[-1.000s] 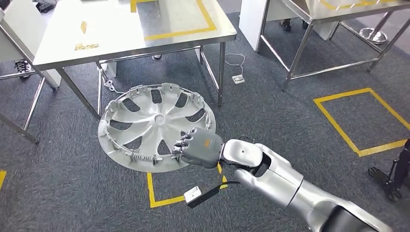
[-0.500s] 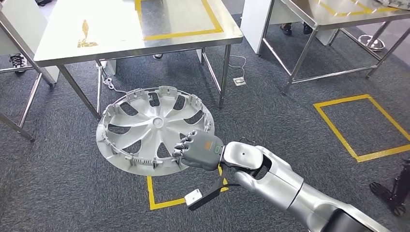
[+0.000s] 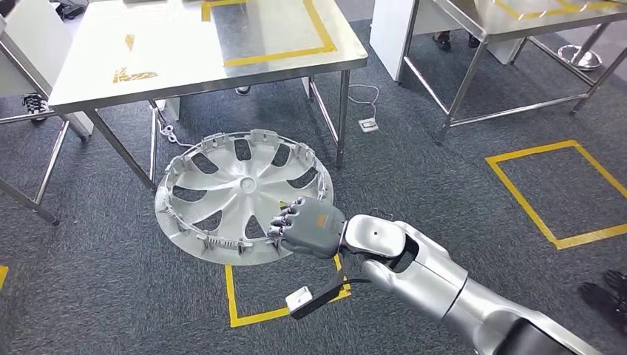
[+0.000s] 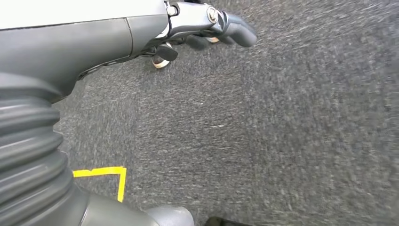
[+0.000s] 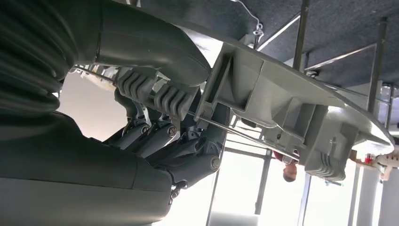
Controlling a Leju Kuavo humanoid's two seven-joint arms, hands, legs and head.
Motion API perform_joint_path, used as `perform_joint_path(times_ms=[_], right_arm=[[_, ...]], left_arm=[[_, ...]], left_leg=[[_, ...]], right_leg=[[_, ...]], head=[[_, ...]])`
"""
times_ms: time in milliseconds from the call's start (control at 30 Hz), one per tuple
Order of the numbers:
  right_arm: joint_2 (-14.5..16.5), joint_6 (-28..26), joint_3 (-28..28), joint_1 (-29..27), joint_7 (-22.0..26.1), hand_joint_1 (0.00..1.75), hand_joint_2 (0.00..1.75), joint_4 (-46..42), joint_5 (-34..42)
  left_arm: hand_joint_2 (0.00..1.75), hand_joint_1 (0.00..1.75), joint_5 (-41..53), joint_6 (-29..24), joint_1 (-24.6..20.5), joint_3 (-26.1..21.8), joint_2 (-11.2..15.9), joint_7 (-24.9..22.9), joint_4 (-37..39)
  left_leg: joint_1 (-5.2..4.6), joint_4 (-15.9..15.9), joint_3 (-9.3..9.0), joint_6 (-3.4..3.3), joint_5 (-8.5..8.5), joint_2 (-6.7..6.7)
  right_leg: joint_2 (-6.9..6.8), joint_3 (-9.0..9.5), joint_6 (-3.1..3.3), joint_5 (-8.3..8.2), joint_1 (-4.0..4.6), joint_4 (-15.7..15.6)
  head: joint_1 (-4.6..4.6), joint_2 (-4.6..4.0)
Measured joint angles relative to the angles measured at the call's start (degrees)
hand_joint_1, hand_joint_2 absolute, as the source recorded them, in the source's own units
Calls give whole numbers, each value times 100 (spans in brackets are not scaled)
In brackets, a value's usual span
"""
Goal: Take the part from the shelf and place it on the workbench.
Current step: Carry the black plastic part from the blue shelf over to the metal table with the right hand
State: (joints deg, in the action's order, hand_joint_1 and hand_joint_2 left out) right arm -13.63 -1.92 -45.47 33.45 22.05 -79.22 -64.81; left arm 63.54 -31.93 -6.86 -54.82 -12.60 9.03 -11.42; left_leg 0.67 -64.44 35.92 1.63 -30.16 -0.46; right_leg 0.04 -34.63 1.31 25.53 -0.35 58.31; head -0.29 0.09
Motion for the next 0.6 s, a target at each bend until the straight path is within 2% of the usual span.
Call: perform_joint_path(times_ms=[67, 100, 133, 167, 233, 267, 300, 333, 433, 467, 500, 567, 600], right_arm=[[-7, 3, 1, 3, 1, 175, 175, -2, 1], [-10, 4, 1, 2, 3, 175, 175, -2, 0], [-14, 5, 1, 2, 5, 175, 175, -2, 0], [-17, 7, 1, 3, 7, 175, 175, -3, 1], [-26, 14, 1, 7, 8, 175, 175, -5, 2], [-33, 19, 1, 13, 7, 175, 175, -6, 2], [-41, 23, 1, 20, 7, 175, 175, -7, 3], [-50, 26, 1, 28, 9, 175, 175, -8, 4], [-81, 28, 2, 54, 36, 175, 175, -16, 13], [-92, 29, 3, 66, 49, 175, 175, -21, 19], [-105, 32, 4, 77, 61, 175, 175, -25, 29], [-122, 36, 5, 90, 80, 175, 175, -26, 53], [-129, 38, 5, 89, 87, 175, 175, -26, 65]], left_arm=[[175, 0, 0, 0, -5, 1, -1, 1, 2], [175, 0, -1, 0, -2, 1, -1, 2, 2], [175, 0, -1, 0, 1, 1, 0, 2, 3], [175, 0, -2, 0, 2, 1, 2, 2, 3], [175, 0, -9, 0, -1, 1, 7, 3, 3], [175, 0, -14, 0, -6, 1, 9, 4, 3], [175, 0, -19, 0, -11, 1, 9, 5, 3], [175, 0, -26, 0, -12, 1, 9, 6, 4], [175, 0, -35, 0, -10, -1, 2, 7, 2], [175, 0, -33, 0, -18, -1, -1, 7, 2], [175, 0, -32, 0, -28, -1, -5, 7, 1], [175, 0, -31, 0, -39, 1, -8, 3, 1], [175, 0, -31, 0, -36, 0, -8, 1, 1]], left_leg=[[2, -759, 419, 27, -283, 7], [3, -1020, 590, 35, -321, 8], [4, -1088, 667, 37, -250, 9], [4, -919, 624, 34, -66, 11], [2, -167, 303, 12, 383, 22], [-1, 173, 143, -14, 507, 25], [-6, 384, 45, -42, 552, 27], [-15, 464, 5, -76, 525, 25], [-12, 502, -26, -188, 495, 16], [0, 513, -46, -223, 486, 16], [12, 522, -65, -252, 476, 16], [11, 520, -83, -287, 442, 16], [10, 519, -96, -291, 427, 14]], right_leg=[[-3, 31, 41, 36, 5, 3], [1, 48, 47, 55, 8, 4], [7, 74, 44, 77, 9, 7], [13, 111, 34, 105, 8, 11], [19, 198, -6, 179, 12, 27], [20, 219, -37, 217, 22, 43], [20, 226, -67, 243, 33, 54], [20, 223, -98, 258, 44, 57], [19, 224, -189, 313, 37, 88], [18, 164, -224, 391, 30, 227], [17, 29, -256, 515, 21, 491], [16, -427, -301, 809, 6, 1277], [16, -638, -312, 875, -1, 1592]], head=[[-13, 0], [-14, 0], [-14, 0], [-14, 0], [-14, 0], [-17, 0], [-15, 0], [-12, 0], [-3, 0], [7, 0], [19, 0], [37, 0], [37, 0]])
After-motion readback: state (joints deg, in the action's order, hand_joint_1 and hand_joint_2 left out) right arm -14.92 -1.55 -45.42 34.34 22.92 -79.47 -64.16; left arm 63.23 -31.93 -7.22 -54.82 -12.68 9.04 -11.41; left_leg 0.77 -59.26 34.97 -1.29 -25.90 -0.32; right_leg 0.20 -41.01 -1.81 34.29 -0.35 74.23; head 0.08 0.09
